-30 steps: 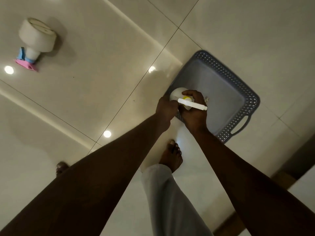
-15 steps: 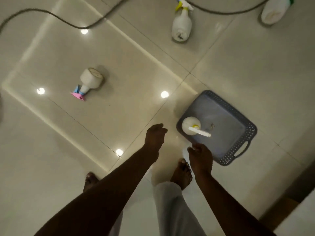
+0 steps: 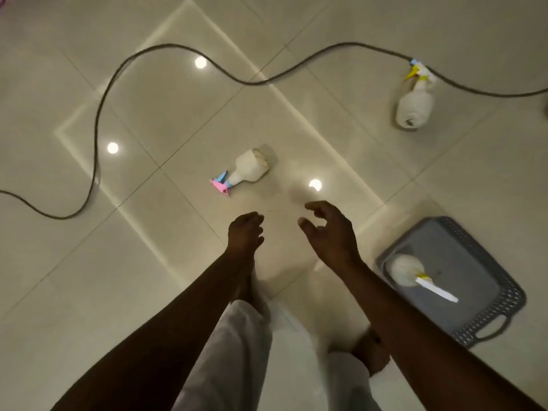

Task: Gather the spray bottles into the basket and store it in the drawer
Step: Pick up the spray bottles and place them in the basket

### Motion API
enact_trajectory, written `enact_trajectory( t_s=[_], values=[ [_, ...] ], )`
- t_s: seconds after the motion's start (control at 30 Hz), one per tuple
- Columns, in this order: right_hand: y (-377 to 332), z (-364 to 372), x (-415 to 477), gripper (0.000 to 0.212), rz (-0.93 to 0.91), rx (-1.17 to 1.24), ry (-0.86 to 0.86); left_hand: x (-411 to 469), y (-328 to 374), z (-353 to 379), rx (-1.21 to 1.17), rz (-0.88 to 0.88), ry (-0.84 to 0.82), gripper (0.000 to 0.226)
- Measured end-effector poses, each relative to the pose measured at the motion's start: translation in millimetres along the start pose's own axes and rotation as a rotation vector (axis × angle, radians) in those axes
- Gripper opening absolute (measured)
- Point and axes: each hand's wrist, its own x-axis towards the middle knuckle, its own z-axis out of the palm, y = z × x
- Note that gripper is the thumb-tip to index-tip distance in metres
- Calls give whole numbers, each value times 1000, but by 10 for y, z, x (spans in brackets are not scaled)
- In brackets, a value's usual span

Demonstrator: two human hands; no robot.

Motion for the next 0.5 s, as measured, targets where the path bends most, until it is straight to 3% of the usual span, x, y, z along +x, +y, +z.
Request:
enact_trajectory(
  t_s=[0.17,0.27,0.5],
  values=[
    [-454,635,801,40,-183,-195,-127,710,281,-385,-102,-70,12,24],
    [-648,1002,1322,45,-261,-350,-228,1136,436,-483,-196,-155,39,5],
    [-792,1680,2281,59,-306,-694,-437,1884,564,-474,-362,-276,-44,27]
  ],
)
